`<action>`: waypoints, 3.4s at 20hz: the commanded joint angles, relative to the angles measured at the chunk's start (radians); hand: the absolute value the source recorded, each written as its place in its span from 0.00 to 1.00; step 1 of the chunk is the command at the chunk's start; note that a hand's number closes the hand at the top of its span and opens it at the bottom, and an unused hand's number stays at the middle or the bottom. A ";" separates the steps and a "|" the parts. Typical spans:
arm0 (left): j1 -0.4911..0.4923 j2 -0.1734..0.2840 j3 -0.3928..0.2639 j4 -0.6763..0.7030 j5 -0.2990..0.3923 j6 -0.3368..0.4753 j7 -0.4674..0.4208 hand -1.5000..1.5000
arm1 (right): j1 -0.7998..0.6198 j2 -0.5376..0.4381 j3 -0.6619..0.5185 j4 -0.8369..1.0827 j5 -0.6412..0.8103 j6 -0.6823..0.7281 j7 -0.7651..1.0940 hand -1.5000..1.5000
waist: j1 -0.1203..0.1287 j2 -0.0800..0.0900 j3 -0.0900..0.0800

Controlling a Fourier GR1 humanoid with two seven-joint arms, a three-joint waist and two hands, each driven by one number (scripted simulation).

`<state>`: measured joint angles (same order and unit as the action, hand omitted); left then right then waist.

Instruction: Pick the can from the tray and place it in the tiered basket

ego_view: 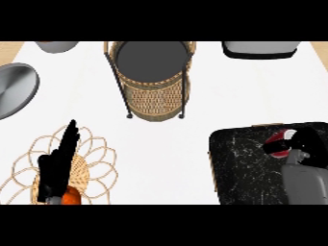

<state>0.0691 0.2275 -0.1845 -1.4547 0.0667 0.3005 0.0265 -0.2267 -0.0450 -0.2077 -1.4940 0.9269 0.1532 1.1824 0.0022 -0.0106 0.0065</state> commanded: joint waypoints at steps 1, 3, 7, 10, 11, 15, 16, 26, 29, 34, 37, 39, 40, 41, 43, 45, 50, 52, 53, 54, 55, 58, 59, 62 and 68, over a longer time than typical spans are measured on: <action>0.032 -0.046 -0.049 0.000 -0.040 0.037 0.044 0.50 | -0.046 0.005 -0.015 0.047 0.036 0.024 0.139 1.00 | 0.003 0.011 -0.007; 0.031 -0.041 -0.023 0.008 -0.022 0.010 0.030 0.50 | -0.030 0.029 -0.005 0.021 0.032 0.007 0.097 1.00 | 0.001 0.010 -0.007; 0.033 -0.015 -0.010 -0.015 -0.018 -0.013 0.052 0.50 | -0.012 -0.050 0.003 0.095 0.095 0.058 -0.005 1.00 | 0.003 0.010 -0.006; 0.013 -0.006 -0.004 -0.004 -0.002 -0.035 0.036 0.50 | -0.027 -0.075 0.221 0.106 0.072 0.192 -0.340 1.00 | 0.041 0.015 -0.006; -0.028 -0.034 -0.025 0.010 -0.023 -0.014 0.041 0.50 | -0.063 -0.070 0.304 0.083 0.082 0.219 -0.412 1.00 | 0.047 0.018 -0.007; -0.020 -0.034 -0.039 0.021 -0.025 -0.032 0.038 0.50 | -0.081 -0.124 0.511 0.066 0.093 0.294 -0.685 1.00 | 0.059 0.018 -0.006; 0.011 -0.039 -0.023 0.024 -0.020 -0.016 0.016 0.50 | -0.062 -0.161 0.510 0.046 0.080 0.274 -0.757 1.00 | 0.038 0.013 -0.006; 0.017 -0.044 0.020 0.027 -0.022 0.010 0.040 0.50 | -0.077 -0.113 0.254 -0.320 -0.202 0.276 -0.781 1.00 | -0.029 0.001 -0.007; 0.042 -0.042 0.016 0.041 -0.012 -0.024 -0.011 0.50 | -0.095 -0.093 0.178 -0.459 -0.283 0.295 -0.726 1.00 | -0.029 0.002 -0.008; 0.015 -0.022 0.039 0.057 0.009 -0.065 0.011 0.50 | -0.259 -0.166 0.120 -0.621 -0.316 0.396 -0.612 1.00 | -0.014 0.006 -0.008; 0.003 -0.046 0.025 0.064 -0.027 -0.044 -0.002 0.50 | -0.368 -0.181 0.075 -0.615 -0.396 0.470 -0.539 1.00 | -0.004 0.008 -0.007; 0.035 -0.049 0.017 0.042 -0.041 -0.035 -0.002 0.50 | -0.459 -0.168 0.086 -0.610 -0.394 0.482 -0.438 1.00 | 0.000 0.008 -0.008; 0.012 -0.088 0.003 0.071 -0.056 -0.013 -0.023 0.50 | -0.455 -0.148 0.123 -0.601 -0.361 0.455 -0.424 1.00 | -0.001 0.009 -0.007; -0.020 -0.055 0.042 0.087 -0.034 -0.038 -0.007 0.50 | -0.567 -0.177 0.070 -0.497 -0.389 0.460 -0.431 1.00 | 0.003 0.011 -0.008; 0.095 -0.073 -0.010 -0.002 -0.054 -0.033 -0.019 0.50 | -0.550 -0.158 0.104 -0.484 -0.343 0.418 -0.424 1.00 | 0.010 0.010 -0.007; 0.037 -0.031 0.044 0.021 -0.029 -0.069 0.003 0.50 | -0.656 -0.162 0.089 -0.408 -0.357 0.422 -0.389 1.00 | 0.008 0.010 -0.007; 0.036 -0.039 0.047 0.067 -0.037 -0.083 -0.037 0.50 | -0.751 -0.148 0.107 -0.227 -0.291 0.323 -0.429 1.00 | 0.010 0.013 -0.008; 0.008 -0.041 0.063 0.060 -0.030 -0.079 -0.013 0.50 | -0.771 -0.090 0.188 -0.163 -0.217 0.264 -0.408 1.00 | 0.016 0.014 -0.008; -0.003 -0.062 0.044 0.076 -0.052 -0.063 -0.010 0.50 | -0.770 -0.105 0.169 -0.103 -0.216 0.233 -0.474 1.00 | 0.014 0.015 -0.007; 0.051 -0.068 0.031 0.017 -0.056 -0.052 -0.014 0.50 | -0.832 -0.066 0.184 -0.113 -0.234 0.271 -0.376 1.00 | 0.016 0.011 -0.007; -0.026 -0.097 0.024 0.088 -0.072 -0.039 -0.011 0.50 | -0.837 -0.079 0.170 -0.012 -0.221 0.227 -0.456 1.00 | 0.015 0.016 -0.008; 0.040 -0.063 0.040 0.024 -0.065 -0.056 0.001 0.50 | -0.803 -0.097 0.160 0.005 -0.259 0.234 -0.542 1.00 | 0.011 0.012 -0.007; 0.045 -0.103 0.018 0.066 -0.079 -0.039 -0.047 0.50 | -0.838 -0.059 0.190 0.043 -0.234 0.210 -0.518 1.00 | 0.014 0.014 -0.007; 0.010 -0.076 0.045 0.029 -0.049 -0.067 0.018 0.50 | -0.906 -0.072 0.203 0.222 -0.178 0.146 -0.605 1.00 | 0.025 0.017 -0.007; 0.040 -0.088 0.023 0.013 -0.084 -0.056 0.005 0.50 | -0.871 -0.028 0.235 0.410 -0.115 0.011 -0.720 1.00 | 0.018 0.016 -0.007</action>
<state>0.0924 0.1728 -0.1397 -1.4741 -0.0006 0.2326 0.0428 -1.0888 -0.0858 0.0175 -1.2175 0.7716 0.2439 0.5318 0.0229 0.0013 0.0074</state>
